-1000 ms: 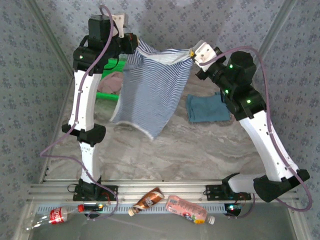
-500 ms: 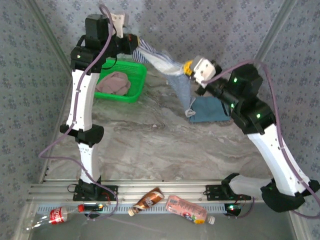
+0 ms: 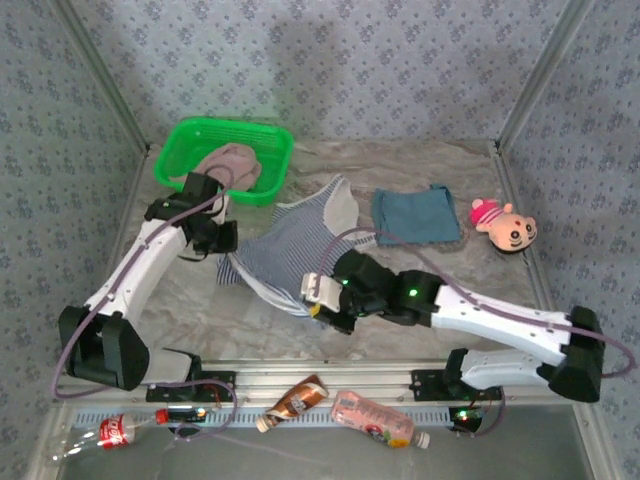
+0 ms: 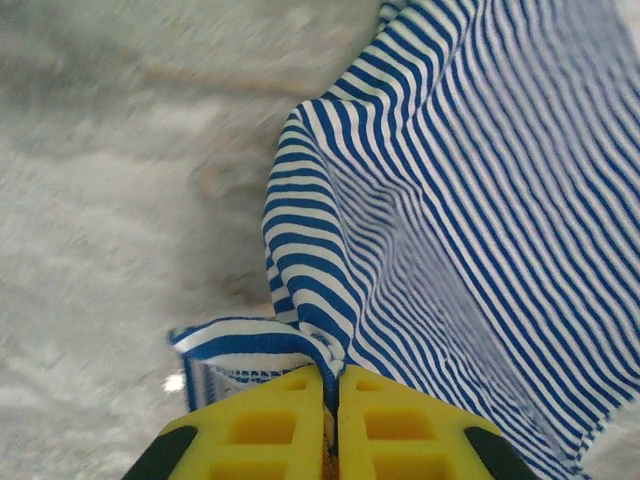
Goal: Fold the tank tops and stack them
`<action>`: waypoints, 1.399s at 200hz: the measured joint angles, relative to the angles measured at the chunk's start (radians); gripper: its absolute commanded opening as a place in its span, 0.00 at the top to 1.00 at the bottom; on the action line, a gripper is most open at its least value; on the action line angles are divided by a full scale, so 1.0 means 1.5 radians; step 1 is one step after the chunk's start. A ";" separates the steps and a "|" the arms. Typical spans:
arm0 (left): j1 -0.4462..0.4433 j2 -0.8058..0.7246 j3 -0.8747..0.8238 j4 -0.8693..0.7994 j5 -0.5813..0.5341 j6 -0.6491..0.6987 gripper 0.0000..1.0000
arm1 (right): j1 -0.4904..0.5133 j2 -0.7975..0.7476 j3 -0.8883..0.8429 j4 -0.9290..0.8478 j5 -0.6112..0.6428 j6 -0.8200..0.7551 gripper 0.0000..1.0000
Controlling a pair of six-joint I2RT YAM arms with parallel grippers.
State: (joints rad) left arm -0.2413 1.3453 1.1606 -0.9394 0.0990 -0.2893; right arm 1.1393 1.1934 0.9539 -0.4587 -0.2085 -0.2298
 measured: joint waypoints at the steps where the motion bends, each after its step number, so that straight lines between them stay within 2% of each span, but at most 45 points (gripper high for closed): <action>1: 0.003 0.000 -0.003 0.000 -0.003 -0.001 0.90 | 0.001 0.003 0.000 0.002 -0.001 0.001 0.95; 37: 0.048 0.011 -0.030 -0.034 -0.106 -0.014 0.84 | 0.008 0.103 -0.002 0.088 -0.067 0.009 0.93; 71: 0.051 0.021 -0.038 -0.068 -0.172 -0.031 0.69 | 0.011 0.210 0.008 0.166 -0.135 0.014 0.90; 79: 0.052 0.021 -0.039 -0.073 -0.178 -0.035 0.60 | 0.014 0.234 0.016 0.172 -0.147 0.013 0.86; 86: 0.052 0.021 -0.040 -0.078 -0.181 -0.038 0.55 | 0.016 0.253 0.025 0.175 -0.157 0.012 0.78; 96: 0.054 0.021 -0.040 -0.085 -0.185 -0.047 0.51 | 0.017 0.273 0.039 0.176 -0.174 0.002 0.63; 107: 0.058 0.021 -0.039 -0.093 -0.183 -0.050 0.49 | 0.013 0.284 0.052 0.176 -0.191 0.003 0.52; 126: 0.069 0.019 -0.038 -0.097 -0.171 -0.058 0.47 | -0.012 0.273 0.053 0.179 -0.213 0.007 0.46; 148: 0.070 0.007 -0.037 -0.086 -0.117 -0.085 0.45 | -0.094 0.222 0.046 0.173 -0.219 0.027 0.38; 180: -0.012 0.005 -0.051 -0.023 -0.046 -0.160 0.44 | -0.252 0.116 -0.008 0.173 -0.179 0.094 0.41; 195: -0.054 0.024 -0.086 0.025 -0.014 -0.197 0.44 | -0.319 0.118 -0.020 0.168 -0.146 0.134 0.41; 213: -0.070 0.068 -0.127 0.063 0.000 -0.224 0.44 | -0.384 0.150 -0.025 0.150 -0.095 0.178 0.41; 239: -0.070 0.118 -0.159 0.091 0.001 -0.240 0.44 | -0.438 0.222 -0.008 0.113 -0.033 0.220 0.41; 280: -0.040 0.158 -0.167 0.136 0.001 -0.239 0.46 | -0.463 0.332 0.049 0.104 -0.004 0.259 0.44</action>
State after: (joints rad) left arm -0.3012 1.5826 0.9100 -0.7353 0.1009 -0.6472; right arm 0.4442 1.6917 1.0279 -0.3031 -0.2146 0.1581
